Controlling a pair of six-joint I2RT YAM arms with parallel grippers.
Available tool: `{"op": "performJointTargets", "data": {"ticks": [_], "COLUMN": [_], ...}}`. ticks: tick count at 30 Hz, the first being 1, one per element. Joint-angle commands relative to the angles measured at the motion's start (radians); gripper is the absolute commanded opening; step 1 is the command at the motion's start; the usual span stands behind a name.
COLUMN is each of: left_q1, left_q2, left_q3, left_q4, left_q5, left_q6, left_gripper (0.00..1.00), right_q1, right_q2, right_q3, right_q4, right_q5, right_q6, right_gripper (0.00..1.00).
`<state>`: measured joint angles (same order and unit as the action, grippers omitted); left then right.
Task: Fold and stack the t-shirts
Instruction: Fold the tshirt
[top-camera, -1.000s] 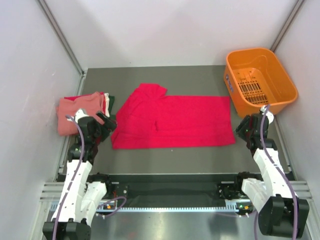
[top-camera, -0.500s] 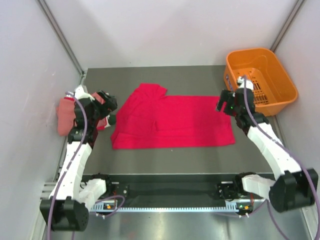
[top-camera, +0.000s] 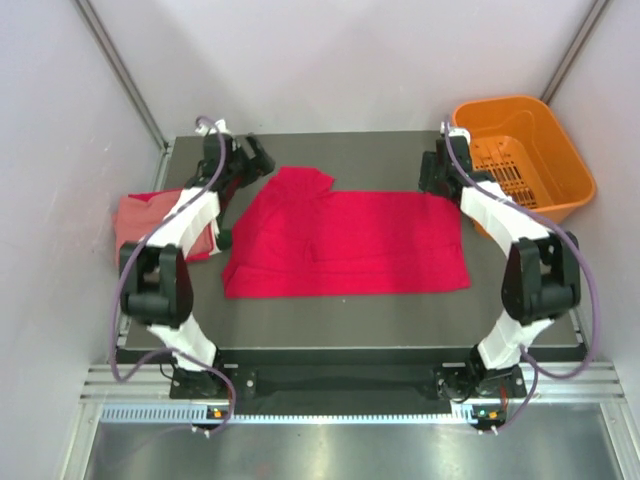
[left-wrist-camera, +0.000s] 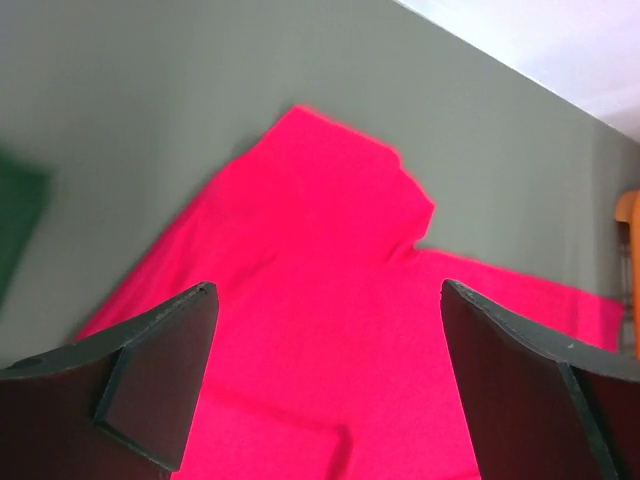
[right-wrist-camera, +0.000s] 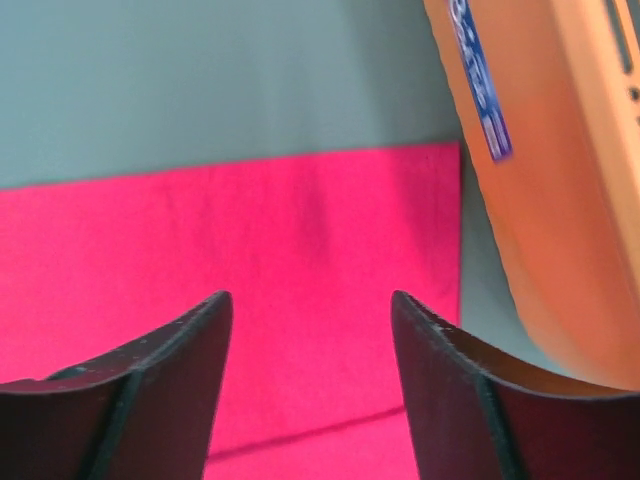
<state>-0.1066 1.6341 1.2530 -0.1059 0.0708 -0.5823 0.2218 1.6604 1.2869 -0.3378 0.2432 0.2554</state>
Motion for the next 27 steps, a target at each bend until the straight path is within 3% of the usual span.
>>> {"op": "performJointTargets", "data": {"ticks": [1,5,14,17,24,27], "left_q1": [-0.034,-0.035,-0.035,-0.035,-0.035,-0.035], "left_q2": [0.134,0.306,0.737,0.791,0.842,0.859], "left_q3": [0.170,0.388,0.891,0.951,0.911,0.913], "left_q4": [0.003,-0.043,-0.261,-0.311,-0.279,-0.278], "left_q5": [-0.051,-0.106,-0.085,-0.075,0.015,0.034], "left_q6": [0.059,0.102,0.136,0.127,0.098,0.095], "left_gripper": [0.95,0.90,0.88,0.85,0.80,0.73], "right_q1": [0.005,0.005,0.004,0.004,0.004,0.004], "right_q2": [0.082,0.154,0.095,0.079,0.019,0.009], "right_q3": [0.121,0.152,0.052,0.042,-0.021,-0.023], "right_q4": [-0.009,-0.001,0.102,0.111,0.149,0.138], "right_q5": [0.039,0.028,0.011,0.008,-0.027,-0.028], "right_q6": [-0.022,-0.018,-0.013,-0.010,0.018,0.022], "right_gripper": [0.62,0.59,0.59,0.59,0.59,0.59]}}
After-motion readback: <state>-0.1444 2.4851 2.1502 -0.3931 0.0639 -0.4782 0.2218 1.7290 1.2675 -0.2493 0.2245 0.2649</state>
